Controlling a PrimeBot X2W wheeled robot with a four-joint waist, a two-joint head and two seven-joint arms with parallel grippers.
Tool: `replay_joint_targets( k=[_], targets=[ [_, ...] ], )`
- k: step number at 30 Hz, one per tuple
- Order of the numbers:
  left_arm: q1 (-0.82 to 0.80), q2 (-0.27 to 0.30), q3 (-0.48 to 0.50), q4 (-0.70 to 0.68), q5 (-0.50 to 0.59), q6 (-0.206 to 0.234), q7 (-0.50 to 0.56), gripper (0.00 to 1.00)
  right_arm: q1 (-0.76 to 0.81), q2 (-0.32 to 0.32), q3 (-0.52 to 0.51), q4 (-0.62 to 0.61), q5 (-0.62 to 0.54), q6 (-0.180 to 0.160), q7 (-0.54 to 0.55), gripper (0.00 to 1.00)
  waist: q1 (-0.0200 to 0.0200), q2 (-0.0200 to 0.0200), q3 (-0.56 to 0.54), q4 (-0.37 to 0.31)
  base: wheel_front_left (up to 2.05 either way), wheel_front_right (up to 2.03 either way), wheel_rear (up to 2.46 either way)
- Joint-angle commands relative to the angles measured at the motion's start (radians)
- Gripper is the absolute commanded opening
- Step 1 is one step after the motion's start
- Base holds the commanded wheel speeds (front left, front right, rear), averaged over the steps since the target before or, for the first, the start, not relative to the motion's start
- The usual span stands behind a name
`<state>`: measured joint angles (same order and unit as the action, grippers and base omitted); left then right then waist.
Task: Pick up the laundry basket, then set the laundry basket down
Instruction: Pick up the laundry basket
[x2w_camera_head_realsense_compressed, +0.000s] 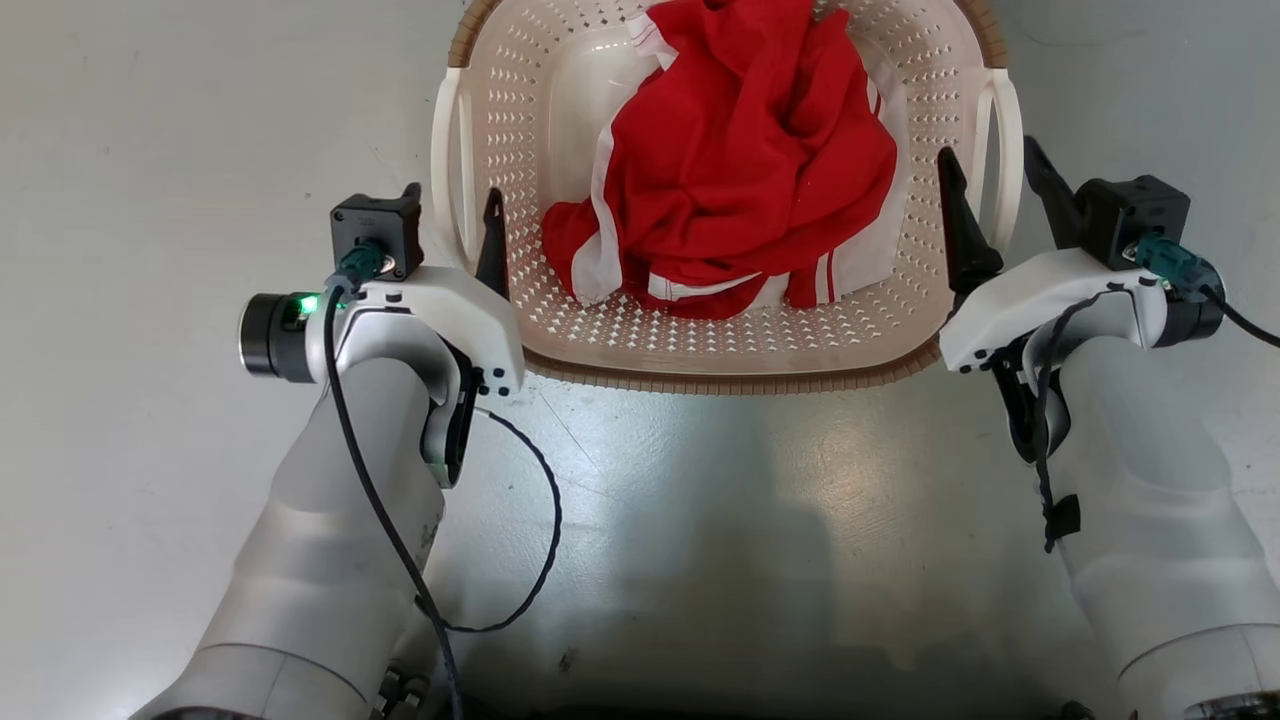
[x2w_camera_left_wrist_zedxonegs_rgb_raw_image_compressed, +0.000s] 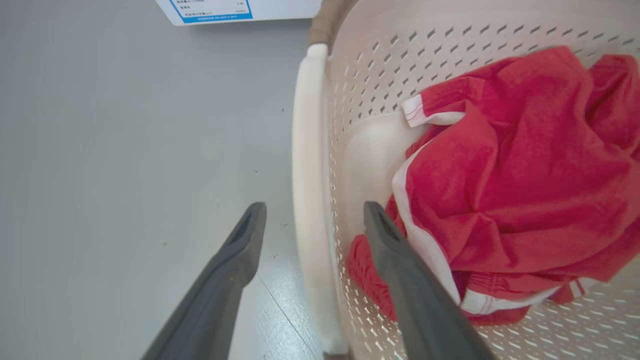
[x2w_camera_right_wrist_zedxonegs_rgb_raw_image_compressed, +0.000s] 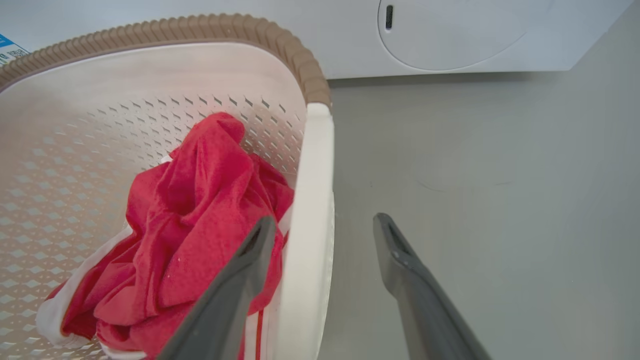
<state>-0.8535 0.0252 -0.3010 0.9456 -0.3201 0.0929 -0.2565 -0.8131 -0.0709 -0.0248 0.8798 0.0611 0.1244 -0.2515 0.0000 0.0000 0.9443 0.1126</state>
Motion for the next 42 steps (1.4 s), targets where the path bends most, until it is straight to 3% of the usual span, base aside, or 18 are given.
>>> replay_joint_targets(
  k=[1, 12, 13, 14, 15, 16, 17, 18, 29, 42],
  targets=[
    [0.004, 0.025, 0.004, 0.014, -0.018, -0.015, -0.005, 1.00, 0.015, 0.021, 0.020, 0.012, -0.011, 0.006, -0.010, 1.00, 0.0000, 0.0000, 0.003, 0.000, 0.00, 0.00, 0.00],
    [-0.044, 0.025, -0.073, 0.070, -0.061, -0.027, -0.005, 1.00, -0.023, 0.021, 0.035, 0.068, -0.001, 0.006, -0.010, 1.00, 0.0000, 0.0000, 0.015, 0.002, 0.00, 0.00, 0.00],
    [-0.048, 0.025, -0.080, 0.074, -0.067, -0.026, -0.005, 0.83, -0.026, 0.021, 0.038, 0.071, 0.000, 0.006, -0.010, 1.00, 0.0000, 0.0000, 0.016, 0.002, 0.00, 0.00, 0.00],
    [-0.051, 0.025, -0.088, 0.077, -0.073, -0.024, -0.005, 0.59, -0.029, 0.021, 0.042, 0.075, 0.002, 0.006, -0.010, 1.00, 0.0000, 0.0000, 0.016, 0.002, 0.00, 0.00, 0.00],
    [-0.054, 0.025, -0.097, 0.081, -0.082, -0.027, -0.005, 0.35, -0.031, 0.021, 0.049, 0.080, 0.004, 0.006, -0.010, 0.82, 0.0000, 0.0000, 0.016, 0.002, 0.00, 0.00, 0.00],
    [-0.057, 0.025, -0.107, 0.084, -0.089, -0.029, -0.005, 0.04, -0.034, 0.021, 0.056, 0.088, 0.005, 0.006, -0.010, 0.42, 0.0000, 0.0000, 0.016, 0.002, 0.00, 0.00, 0.00],
    [-0.058, 0.025, -0.118, 0.088, -0.097, -0.033, -0.005, 0.00, -0.037, 0.021, 0.061, 0.093, 0.003, 0.006, -0.010, 0.10, 0.0000, 0.0000, 0.015, 0.001, 0.00, 0.00, 0.00],
    [-0.059, 0.025, -0.128, 0.091, -0.106, -0.035, -0.005, 0.00, -0.039, 0.021, 0.062, 0.098, 0.002, 0.006, -0.010, 0.00, 0.0000, 0.0000, 0.013, 0.001, 0.00, 0.00, 0.00],
    [-0.050, 0.025, -0.220, 0.089, -0.200, -0.018, -0.005, 0.00, -0.043, 0.021, 0.051, 0.150, -0.008, 0.006, -0.010, 0.00, 0.0000, 0.0000, -0.025, -0.003, 0.00, 0.00, 0.00],
    [-0.016, 0.025, -0.238, 0.112, -0.251, -0.007, -0.005, 0.00, -0.025, 0.021, 0.059, 0.222, 0.015, 0.006, -0.010, 0.00, 0.0000, 0.0000, -0.124, -0.022, 0.00, 0.00, 0.00]
  ],
)
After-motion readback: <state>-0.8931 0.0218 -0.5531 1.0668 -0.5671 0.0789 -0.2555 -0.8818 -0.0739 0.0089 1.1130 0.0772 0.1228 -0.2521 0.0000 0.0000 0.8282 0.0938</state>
